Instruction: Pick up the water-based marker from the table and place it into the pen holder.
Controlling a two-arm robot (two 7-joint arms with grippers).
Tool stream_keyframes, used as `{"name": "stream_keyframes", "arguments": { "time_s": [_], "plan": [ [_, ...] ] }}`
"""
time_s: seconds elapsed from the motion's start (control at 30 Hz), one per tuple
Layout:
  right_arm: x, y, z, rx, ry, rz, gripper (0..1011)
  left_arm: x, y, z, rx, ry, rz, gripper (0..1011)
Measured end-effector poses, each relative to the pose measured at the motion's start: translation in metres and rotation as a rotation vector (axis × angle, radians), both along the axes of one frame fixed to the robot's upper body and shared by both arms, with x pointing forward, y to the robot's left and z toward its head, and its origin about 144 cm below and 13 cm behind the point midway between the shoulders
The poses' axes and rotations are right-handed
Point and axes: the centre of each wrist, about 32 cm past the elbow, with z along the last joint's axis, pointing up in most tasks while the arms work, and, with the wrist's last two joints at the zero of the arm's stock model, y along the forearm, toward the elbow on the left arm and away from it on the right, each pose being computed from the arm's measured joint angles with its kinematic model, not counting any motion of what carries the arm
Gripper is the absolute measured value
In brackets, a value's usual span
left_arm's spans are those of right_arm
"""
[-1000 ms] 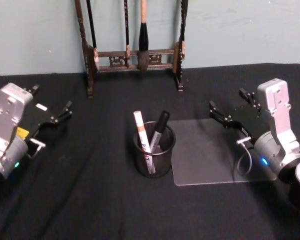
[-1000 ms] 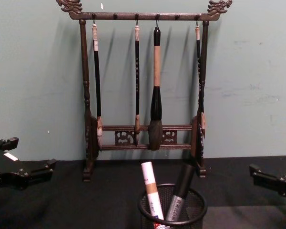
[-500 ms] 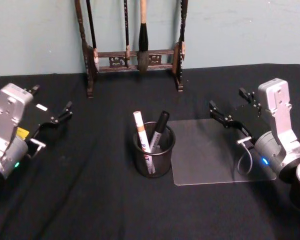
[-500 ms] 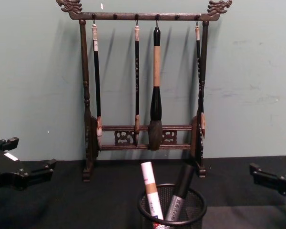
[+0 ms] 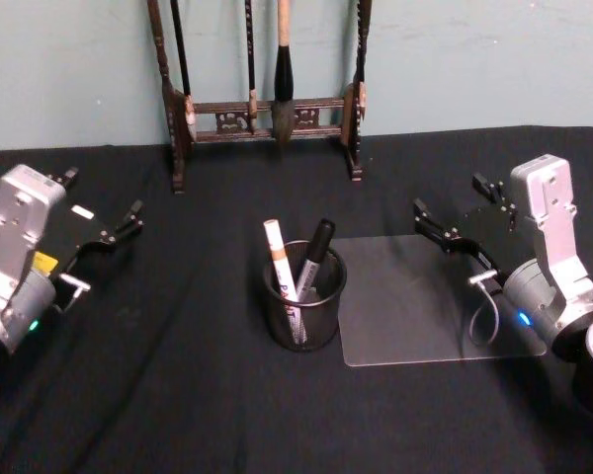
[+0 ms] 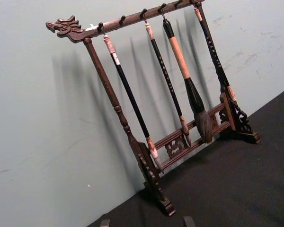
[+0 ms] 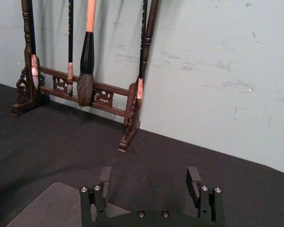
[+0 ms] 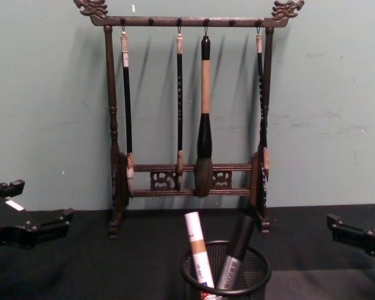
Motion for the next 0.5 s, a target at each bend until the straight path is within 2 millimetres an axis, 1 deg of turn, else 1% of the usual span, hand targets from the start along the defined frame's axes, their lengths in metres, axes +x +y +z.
{"name": "stream_keyframes", "arguments": {
  "time_s": [0.5],
  "plan": [
    [-0.0001, 0.0000, 0.0002, 0.001, 0.000, 0.001, 1002, 0.0000, 0.0000, 0.0000, 0.000, 0.000, 0.000, 1001]
  ]
}}
